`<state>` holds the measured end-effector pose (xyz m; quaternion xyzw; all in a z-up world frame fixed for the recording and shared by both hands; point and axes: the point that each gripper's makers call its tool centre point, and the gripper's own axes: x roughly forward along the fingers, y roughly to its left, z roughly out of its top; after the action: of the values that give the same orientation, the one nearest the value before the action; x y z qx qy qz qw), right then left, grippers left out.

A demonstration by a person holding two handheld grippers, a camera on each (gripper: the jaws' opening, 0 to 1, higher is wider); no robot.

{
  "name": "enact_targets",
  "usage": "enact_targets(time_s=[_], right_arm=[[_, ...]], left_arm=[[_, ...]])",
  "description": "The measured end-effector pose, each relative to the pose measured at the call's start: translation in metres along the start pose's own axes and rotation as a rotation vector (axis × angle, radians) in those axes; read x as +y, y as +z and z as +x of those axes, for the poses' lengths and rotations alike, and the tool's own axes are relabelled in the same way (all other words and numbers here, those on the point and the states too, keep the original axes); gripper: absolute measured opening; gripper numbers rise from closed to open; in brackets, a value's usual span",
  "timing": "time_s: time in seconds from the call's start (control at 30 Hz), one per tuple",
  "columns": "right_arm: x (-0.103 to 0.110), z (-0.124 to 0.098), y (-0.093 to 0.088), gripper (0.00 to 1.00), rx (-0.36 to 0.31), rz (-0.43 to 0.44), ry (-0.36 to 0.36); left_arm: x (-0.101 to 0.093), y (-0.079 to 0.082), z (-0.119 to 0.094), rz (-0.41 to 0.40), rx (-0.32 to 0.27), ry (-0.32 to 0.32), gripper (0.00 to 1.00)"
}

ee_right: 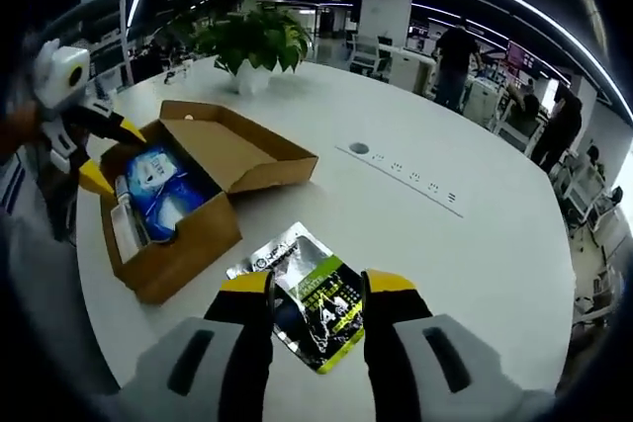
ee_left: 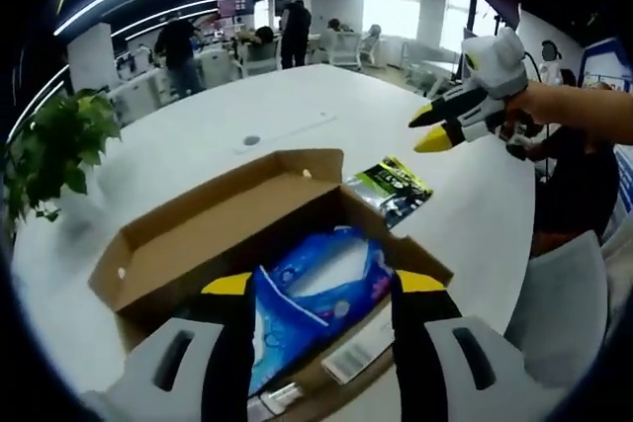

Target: Operate the shoe box by opening the lid, removing the specified soft item, and placing it in the target area until the item is outside and the box remains undamaged.

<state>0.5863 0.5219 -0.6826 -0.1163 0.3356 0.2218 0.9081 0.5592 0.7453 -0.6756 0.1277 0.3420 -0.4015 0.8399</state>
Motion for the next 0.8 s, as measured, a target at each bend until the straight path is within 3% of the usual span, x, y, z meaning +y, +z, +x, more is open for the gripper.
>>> enact_targets(time_s=[0.4,0.8], right_arm=[[0.034,0.003,0.02,0.34,-0.029,-0.03,0.066],[0.086,0.013,0.042,0.34,-0.069,-0.034,0.169]], left_arm=[[0.017,-0.022,-0.015,-0.026,0.018,0.029,0.59],[0.045,-0.043,-0.04,-0.077,0.03,0.1,0.59]])
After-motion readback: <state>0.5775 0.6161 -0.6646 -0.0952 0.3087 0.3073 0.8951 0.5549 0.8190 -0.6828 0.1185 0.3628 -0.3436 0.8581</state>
